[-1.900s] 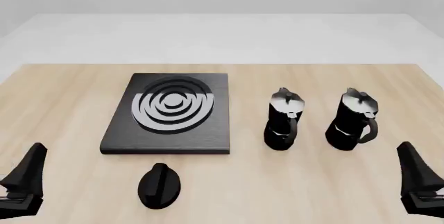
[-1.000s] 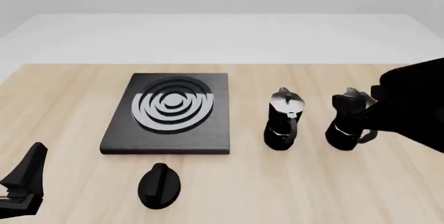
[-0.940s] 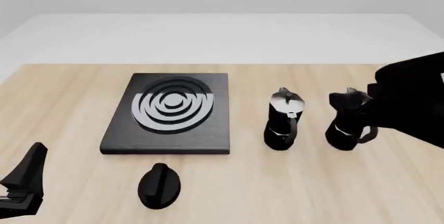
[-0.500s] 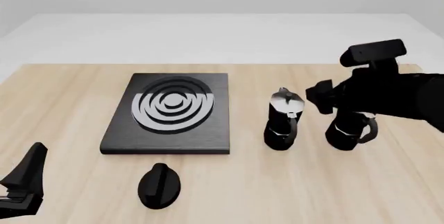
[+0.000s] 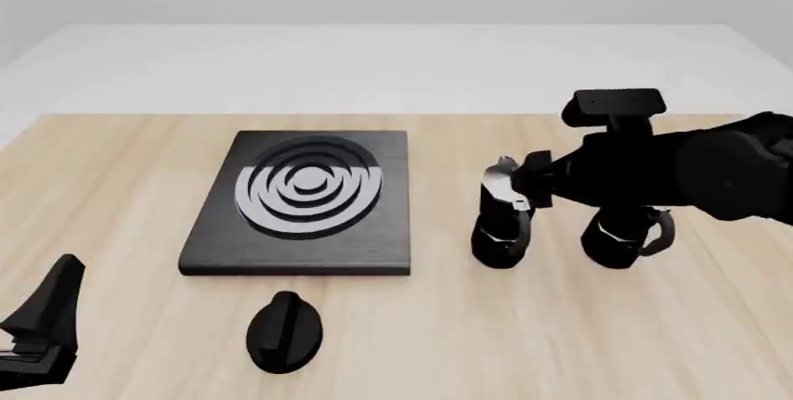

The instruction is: Put both moka pots on the stove.

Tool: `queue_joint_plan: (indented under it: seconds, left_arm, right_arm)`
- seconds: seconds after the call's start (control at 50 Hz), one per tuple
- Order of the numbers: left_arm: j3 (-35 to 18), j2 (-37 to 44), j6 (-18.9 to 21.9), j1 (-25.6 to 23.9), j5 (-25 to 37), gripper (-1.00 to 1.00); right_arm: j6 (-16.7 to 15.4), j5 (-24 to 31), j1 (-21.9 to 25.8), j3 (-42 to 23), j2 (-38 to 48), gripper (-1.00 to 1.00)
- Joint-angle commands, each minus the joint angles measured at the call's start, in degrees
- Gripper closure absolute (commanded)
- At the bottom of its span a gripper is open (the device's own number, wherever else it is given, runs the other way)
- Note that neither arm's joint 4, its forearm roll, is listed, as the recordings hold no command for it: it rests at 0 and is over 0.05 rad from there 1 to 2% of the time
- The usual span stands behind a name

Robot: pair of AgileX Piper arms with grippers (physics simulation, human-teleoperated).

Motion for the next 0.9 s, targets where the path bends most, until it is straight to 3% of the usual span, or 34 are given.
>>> queue_joint_plan:
  seconds: [0.02, 0.9]
  left_arm:
    - [0.0, 0.0, 0.0, 0.0, 0.0, -1.00]
    - [0.0, 0.0, 0.0, 0.0, 0.0, -1.00]
  right_arm:
    - [2.1, -0.6, 1.1, 0.0, 2.5, -1.00]
    - [6.7, -5.9, 3.4, 4.0, 7.5, -1.00]
